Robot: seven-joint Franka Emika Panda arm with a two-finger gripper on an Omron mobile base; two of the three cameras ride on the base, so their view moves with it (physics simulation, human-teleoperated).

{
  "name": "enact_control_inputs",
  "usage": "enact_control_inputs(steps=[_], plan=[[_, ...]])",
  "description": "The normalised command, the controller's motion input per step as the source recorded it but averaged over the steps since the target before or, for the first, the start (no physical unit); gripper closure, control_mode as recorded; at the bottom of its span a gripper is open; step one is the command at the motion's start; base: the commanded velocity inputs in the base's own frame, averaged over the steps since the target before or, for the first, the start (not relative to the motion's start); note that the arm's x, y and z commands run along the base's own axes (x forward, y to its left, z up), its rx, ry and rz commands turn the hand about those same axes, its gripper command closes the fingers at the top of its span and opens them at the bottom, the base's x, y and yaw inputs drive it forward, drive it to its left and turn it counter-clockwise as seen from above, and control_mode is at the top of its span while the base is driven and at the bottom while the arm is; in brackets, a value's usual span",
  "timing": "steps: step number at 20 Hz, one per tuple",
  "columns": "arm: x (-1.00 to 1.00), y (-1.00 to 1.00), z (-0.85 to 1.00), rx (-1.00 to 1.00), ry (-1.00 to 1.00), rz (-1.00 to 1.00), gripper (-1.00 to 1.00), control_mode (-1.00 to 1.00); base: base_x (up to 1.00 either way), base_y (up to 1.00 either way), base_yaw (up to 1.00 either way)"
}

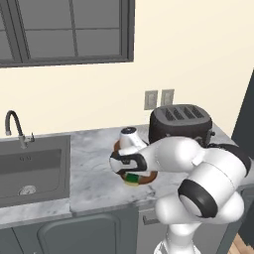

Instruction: Pick up the sponge from the counter and clean the cutting board by briefly scrubbing or pressing down on the cutting board. Once finished, release the sponge.

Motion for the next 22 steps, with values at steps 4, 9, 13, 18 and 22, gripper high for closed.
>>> enact_control_inputs(steps=[4, 9, 13, 18, 22], plan=[[0.34, -0.33, -0.14, -0.01, 0.00, -0.01, 1.00, -1.00, 0.00, 0.00, 0.00], [0.48, -0.15, 0.00, 0.00, 0.00, -0.02, 1.00, -1.00, 0.00, 0.00, 0.00], [0.51, -0.03, 0.00, 0.00, 0.00, -0.03, 1.00, -1.00, 0.00, 0.00, 0.00], [0.66, 0.00, 0.00, 0.00, -0.01, -0.05, 1.00, -1.00, 0.00, 0.00, 0.00], [0.72, 0.00, 0.00, 0.00, -0.02, -0.05, 1.00, -1.00, 0.00, 0.00, 0.00]])
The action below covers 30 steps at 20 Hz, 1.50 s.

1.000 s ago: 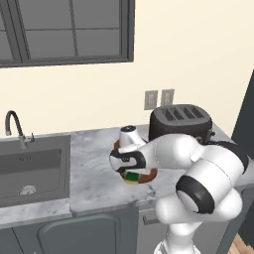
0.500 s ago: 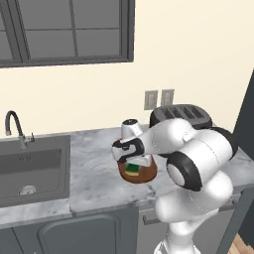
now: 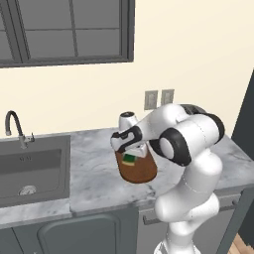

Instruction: Pick up the sponge from the counter and clean the cutting board by briefly scrubbing or pressing down on the cutting board. Once finished, release the sponge.

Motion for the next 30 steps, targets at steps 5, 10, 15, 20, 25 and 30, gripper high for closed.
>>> enact_control_inputs(steps=[5, 10, 15, 20, 25, 30], plan=[[0.71, 0.00, 0.00, 0.00, -0.05, -0.06, 1.00, -1.00, 0.00, 0.00, 0.00], [0.51, 0.00, 0.00, -0.05, -0.05, -0.09, 1.00, -1.00, 0.00, 0.00, 0.00], [0.08, -0.17, -0.01, -0.08, -0.05, -0.10, 1.00, -1.00, 0.00, 0.00, 0.00], [-0.13, -0.69, -0.09, -0.10, -0.03, -0.08, 1.00, -1.00, 0.00, 0.00, 0.00], [-0.32, -0.87, -0.15, -0.04, -0.04, -0.08, 1.00, -1.00, 0.00, 0.00, 0.00], [-0.65, -0.52, -0.30, 0.00, -0.04, -0.06, 1.00, -1.00, 0.00, 0.00, 0.00]])
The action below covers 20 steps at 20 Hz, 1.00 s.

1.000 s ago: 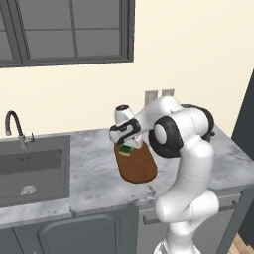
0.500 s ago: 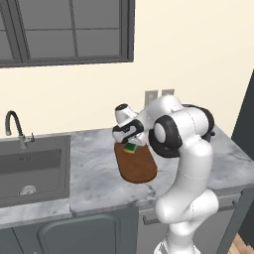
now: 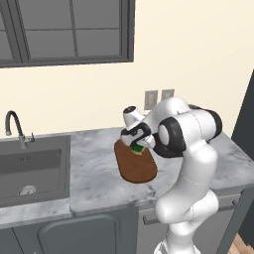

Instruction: Pick up the sponge from the counter and clean the cutting board by briefly scrubbing or pressing down on the cutting board. Once finished, release the sponge.

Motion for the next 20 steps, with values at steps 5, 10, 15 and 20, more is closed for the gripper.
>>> enact_control_inputs(steps=[5, 10, 15, 20], plan=[[-0.90, 0.00, -0.43, 0.00, -0.03, -0.06, 1.00, -1.00, 0.00, 0.00, 0.00], [-1.00, 0.03, -0.56, 0.00, 0.00, -0.05, 1.00, -1.00, 0.00, 0.00, 0.00], [-1.00, 0.01, -0.16, 0.03, 0.00, 0.00, 1.00, -1.00, 0.00, 0.00, 0.00], [-1.00, 0.00, -0.12, 0.04, 0.00, 0.00, 1.00, -1.00, 0.00, 0.00, 0.00]])
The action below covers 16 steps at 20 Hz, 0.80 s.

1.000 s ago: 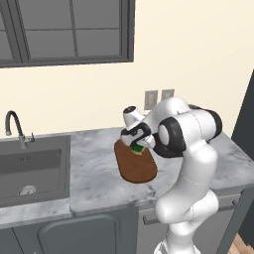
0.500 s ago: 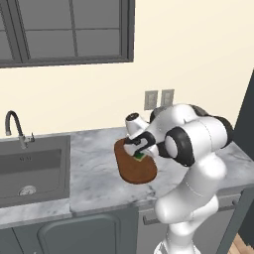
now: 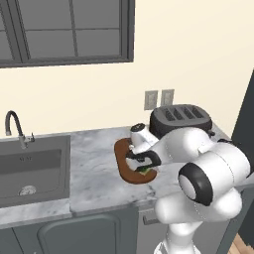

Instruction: Pick up the sponge from the counter and clean the cutting board by briefly scrubbing or pressing down on the cutting board. Once finished, release the sponge.

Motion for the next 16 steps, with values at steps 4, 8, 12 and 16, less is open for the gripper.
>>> enact_control_inputs(steps=[4, 8, 12, 16], plan=[[-0.84, -0.09, -0.07, 0.04, 0.05, 0.00, 1.00, -1.00, 0.00, 0.00, 0.00], [-0.03, -0.21, 0.04, 0.05, 0.06, 0.00, 1.00, -1.00, 0.00, 0.00, 0.00], [0.09, -0.09, 0.35, 0.07, 0.03, 0.00, 1.00, -1.00, 0.00, 0.00, 0.00], [-0.37, 0.77, 0.21, 0.06, 0.00, 0.00, 1.00, -1.00, 0.00, 0.00, 0.00]])
